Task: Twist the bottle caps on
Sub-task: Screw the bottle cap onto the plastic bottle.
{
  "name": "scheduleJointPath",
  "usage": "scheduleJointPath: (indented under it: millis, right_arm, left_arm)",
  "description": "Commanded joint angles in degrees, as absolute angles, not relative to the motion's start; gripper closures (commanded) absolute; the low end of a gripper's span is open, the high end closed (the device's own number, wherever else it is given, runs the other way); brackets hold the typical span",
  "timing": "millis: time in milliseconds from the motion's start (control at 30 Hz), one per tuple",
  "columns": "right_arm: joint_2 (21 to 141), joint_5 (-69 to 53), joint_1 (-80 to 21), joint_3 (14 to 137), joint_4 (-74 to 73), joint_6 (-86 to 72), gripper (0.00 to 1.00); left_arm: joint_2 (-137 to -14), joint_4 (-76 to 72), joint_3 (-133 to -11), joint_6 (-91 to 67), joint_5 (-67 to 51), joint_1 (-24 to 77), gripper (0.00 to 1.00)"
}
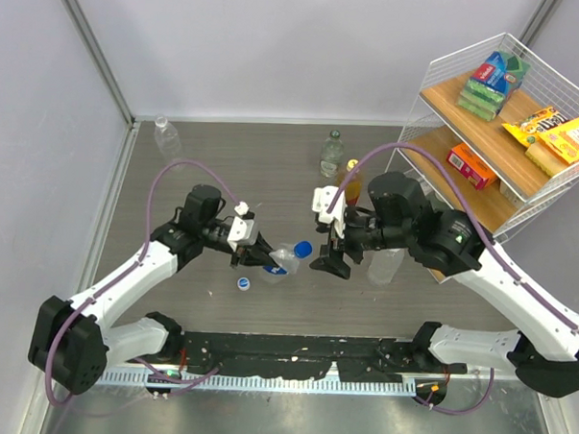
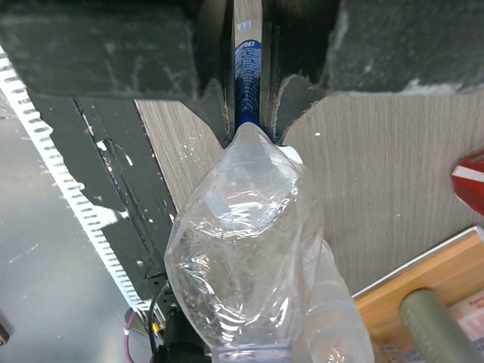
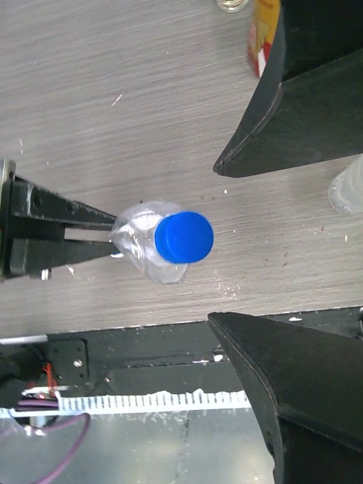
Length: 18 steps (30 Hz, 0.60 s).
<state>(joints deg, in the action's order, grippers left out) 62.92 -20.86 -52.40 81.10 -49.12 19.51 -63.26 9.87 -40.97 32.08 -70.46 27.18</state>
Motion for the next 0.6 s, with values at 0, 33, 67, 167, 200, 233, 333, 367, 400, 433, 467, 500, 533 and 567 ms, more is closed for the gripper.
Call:
scheduleJointPath:
  millis: [0,33,67,167,200,233,333,367,400,433,467,500,533,567]
  right_arm:
    - [65.12,-27.95,-52.65,83.14,-50.89,28.82,0.25]
    - [65.30,-27.86,-52.65,83.23,-50.71,28.74,0.25]
    - [65.48,-27.77,-52.65,83.23,-50.19,28.57,0.26]
    - [65.57,-27.42,-52.65,82.79,-49.31,28.39,0.32]
    - [65.91,-27.51,-52.65,82.79,-49.48,28.39,0.34]
    - [66.09,-27.60,-52.65,82.79,-49.57,28.39,0.34]
    - [66.88,-28.21,-52.82,82.71,-49.66,28.21,0.35]
    - [67.23,-28.21,-52.82,82.71,-49.66,28.04,0.35]
    - [67.32,-28.13,-53.00,82.71,-49.57,28.04,0.35]
    - [67.67,-28.13,-53.00,82.71,-49.57,28.04,0.35]
    - [67.94,-28.13,-53.26,82.71,-49.48,28.04,0.35]
    - [68.20,-28.04,-53.35,82.79,-49.57,28.04,0.36]
    - [68.38,-27.52,-53.52,82.79,-49.40,27.69,0.36]
    - [68.47,-27.25,-53.53,82.88,-48.96,27.25,0.37]
  left_arm:
    - [-64.42,16.96,-44.12,37.70,-73.83,26.72,1.00]
    - [-64.68,17.48,-44.38,37.97,-73.83,26.72,1.00]
    - [-64.77,18.36,-44.65,38.49,-73.92,26.72,1.00]
    - [-64.60,20.21,-45.09,40.69,-74.09,26.72,1.00]
    - [-64.51,20.13,-45.00,40.69,-74.09,26.72,1.00]
    - [-64.60,20.21,-45.09,40.69,-74.00,26.63,1.00]
    - [-65.04,20.39,-45.52,40.61,-74.00,26.72,1.00]
    - [-65.21,20.56,-45.70,40.61,-74.18,26.72,1.00]
    - [-65.48,20.65,-45.88,40.52,-74.18,26.72,1.00]
    - [-65.65,20.92,-46.05,40.43,-74.18,26.72,1.00]
    - [-65.65,21.00,-46.23,40.43,-74.18,26.72,1.00]
    - [-65.74,21.09,-46.40,40.43,-74.27,26.72,1.00]
    - [-65.92,21.27,-46.41,40.43,-74.27,26.72,1.00]
    - [-65.92,21.36,-46.41,40.52,-74.27,26.72,1.00]
